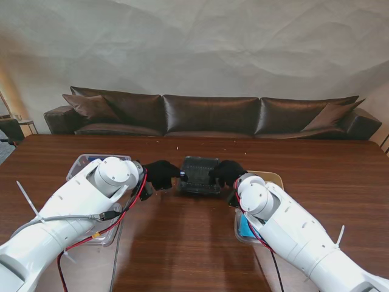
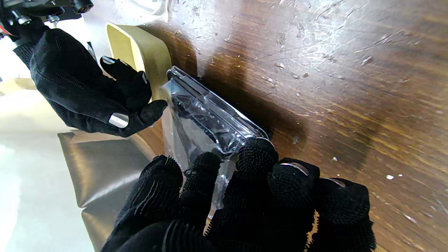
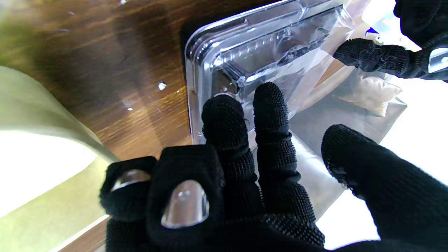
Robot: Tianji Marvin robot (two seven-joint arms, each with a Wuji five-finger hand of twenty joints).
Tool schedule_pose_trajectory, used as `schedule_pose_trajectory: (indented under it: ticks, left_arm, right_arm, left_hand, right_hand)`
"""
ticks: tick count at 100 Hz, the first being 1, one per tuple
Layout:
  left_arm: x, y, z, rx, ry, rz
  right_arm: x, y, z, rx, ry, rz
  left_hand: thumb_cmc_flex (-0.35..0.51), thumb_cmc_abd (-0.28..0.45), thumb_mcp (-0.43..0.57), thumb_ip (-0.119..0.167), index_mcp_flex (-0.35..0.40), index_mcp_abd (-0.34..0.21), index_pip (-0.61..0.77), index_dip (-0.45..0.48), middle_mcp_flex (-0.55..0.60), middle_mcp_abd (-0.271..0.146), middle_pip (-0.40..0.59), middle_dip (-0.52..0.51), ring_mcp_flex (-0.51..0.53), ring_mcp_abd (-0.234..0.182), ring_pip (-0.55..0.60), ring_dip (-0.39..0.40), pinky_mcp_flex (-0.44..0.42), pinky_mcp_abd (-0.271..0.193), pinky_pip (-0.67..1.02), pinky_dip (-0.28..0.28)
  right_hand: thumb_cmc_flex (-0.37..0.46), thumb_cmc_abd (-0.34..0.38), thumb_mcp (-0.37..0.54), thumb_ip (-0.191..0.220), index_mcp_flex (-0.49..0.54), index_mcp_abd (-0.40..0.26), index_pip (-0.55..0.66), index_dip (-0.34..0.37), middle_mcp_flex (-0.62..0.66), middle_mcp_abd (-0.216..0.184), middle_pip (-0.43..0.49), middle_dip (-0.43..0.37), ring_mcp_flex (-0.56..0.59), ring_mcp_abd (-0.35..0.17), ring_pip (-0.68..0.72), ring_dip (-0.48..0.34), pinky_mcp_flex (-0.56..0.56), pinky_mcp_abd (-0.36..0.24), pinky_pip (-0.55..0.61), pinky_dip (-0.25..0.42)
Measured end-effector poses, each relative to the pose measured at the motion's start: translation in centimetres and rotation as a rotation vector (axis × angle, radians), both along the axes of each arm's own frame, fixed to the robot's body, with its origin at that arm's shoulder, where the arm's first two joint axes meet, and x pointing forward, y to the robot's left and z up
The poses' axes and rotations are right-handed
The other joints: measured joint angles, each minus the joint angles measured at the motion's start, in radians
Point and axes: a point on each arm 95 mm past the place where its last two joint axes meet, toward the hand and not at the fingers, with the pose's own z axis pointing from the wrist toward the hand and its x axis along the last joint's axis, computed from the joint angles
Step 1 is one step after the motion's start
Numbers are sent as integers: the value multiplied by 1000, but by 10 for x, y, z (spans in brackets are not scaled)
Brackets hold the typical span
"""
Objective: Pair container bodies with their lids
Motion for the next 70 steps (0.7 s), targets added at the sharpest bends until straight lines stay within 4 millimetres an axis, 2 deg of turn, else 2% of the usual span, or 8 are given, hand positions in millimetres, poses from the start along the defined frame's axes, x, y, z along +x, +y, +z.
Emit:
schedule_pose_trajectory:
  ticks: [12,53,62,70]
  left_arm:
    - [1,0,4,0,-11,-8]
    - [-5,-2,22,-3,-47,-36]
    - [-9,-1,28,-14,-72,-30]
    - [-14,-1,32,-22,-98,-25]
  right_arm:
    - [0,0,2,8,-6,-4]
    - [-5,-4,12,38,-47,-27]
    - [-8,-5,18,35,-70,-29]
    - [-13,-6,24,31,-94,-32]
  left_hand:
    - [0,0,0,0,-2,4,-1,-3,0,0,0,0,0,0,0,0,0,0,0,0]
    - [0,0,0,0,-2,4,-2,-3,0,0,-5,0,0,0,-1,0,0,0,0,0]
    - [0,0,0,0,-1,5,2,-3,-13,10,-77,-39,-24,8,-47,-9,-23,0,-17,-11]
    - [0,0,0,0,-1,7,8,5,-41,31,-188,-128,-73,29,-160,-51,-67,-2,-49,-15]
  right_hand:
    - [0,0,0,0,-23,22,-31,-1,0,0,0,0,0,0,0,0,0,0,0,0]
    - [0,0,-2,0,-72,-5,-75,-8,0,0,0,0,0,0,0,0,0,0,0,0]
    - [0,0,-5,0,-96,-6,-95,-8,0,0,0,0,0,0,0,0,0,0,-1,0]
    - [0,0,-6,0,-110,-6,-96,-9,-3,0,-12,0,0,3,-23,-4,0,15,-18,0]
